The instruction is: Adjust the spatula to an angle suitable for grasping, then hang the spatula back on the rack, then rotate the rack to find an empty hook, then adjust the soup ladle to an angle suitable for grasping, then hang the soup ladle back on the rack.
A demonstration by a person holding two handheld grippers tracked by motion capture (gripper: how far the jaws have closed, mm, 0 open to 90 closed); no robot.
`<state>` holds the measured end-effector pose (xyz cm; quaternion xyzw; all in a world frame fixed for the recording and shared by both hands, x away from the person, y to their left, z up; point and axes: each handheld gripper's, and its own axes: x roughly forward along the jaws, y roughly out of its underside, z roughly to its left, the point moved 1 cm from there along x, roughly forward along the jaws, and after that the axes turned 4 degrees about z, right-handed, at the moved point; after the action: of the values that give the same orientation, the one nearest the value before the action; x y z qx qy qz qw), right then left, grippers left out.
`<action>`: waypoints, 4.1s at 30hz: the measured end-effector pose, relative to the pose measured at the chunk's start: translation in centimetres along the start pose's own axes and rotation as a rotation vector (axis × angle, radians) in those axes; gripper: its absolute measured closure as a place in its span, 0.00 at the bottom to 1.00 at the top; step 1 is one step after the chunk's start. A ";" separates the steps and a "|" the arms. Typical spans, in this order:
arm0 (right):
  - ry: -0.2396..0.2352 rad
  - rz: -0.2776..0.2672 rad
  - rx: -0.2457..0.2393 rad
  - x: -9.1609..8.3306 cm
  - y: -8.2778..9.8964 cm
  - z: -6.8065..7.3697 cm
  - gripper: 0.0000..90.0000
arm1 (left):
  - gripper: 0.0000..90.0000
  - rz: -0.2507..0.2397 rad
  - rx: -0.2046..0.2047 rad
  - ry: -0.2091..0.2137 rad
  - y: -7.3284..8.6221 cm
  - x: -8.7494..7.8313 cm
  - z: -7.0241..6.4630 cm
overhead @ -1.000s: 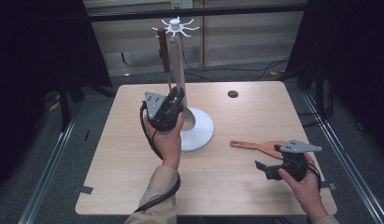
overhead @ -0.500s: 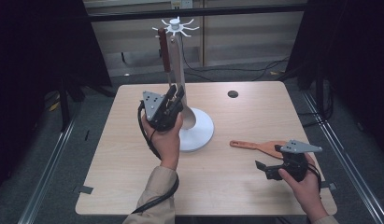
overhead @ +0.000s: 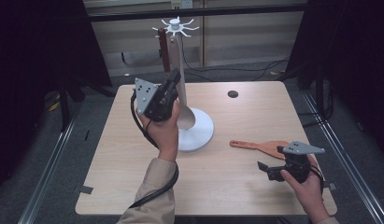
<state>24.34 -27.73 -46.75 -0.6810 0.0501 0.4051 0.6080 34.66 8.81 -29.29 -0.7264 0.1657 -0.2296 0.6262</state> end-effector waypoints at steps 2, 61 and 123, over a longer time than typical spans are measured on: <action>0.000 -0.004 -0.006 0.0 0.0 0.0 0.02 | 1.00 -0.018 0.002 0.008 -0.7 0.3 -0.1; -0.002 0.002 -0.011 0.2 0.0 0.0 0.02 | 1.00 -0.084 -0.034 -0.010 -5.5 2.2 2.7; -0.015 0.037 -0.093 4.6 -1.4 -2.2 0.02 | 0.19 0.210 0.020 0.173 9.1 -3.0 0.2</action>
<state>29.31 -27.30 -48.59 -0.7043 0.0394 0.4233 0.5686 32.70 9.09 -38.66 -0.6762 0.2917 -0.2262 0.6375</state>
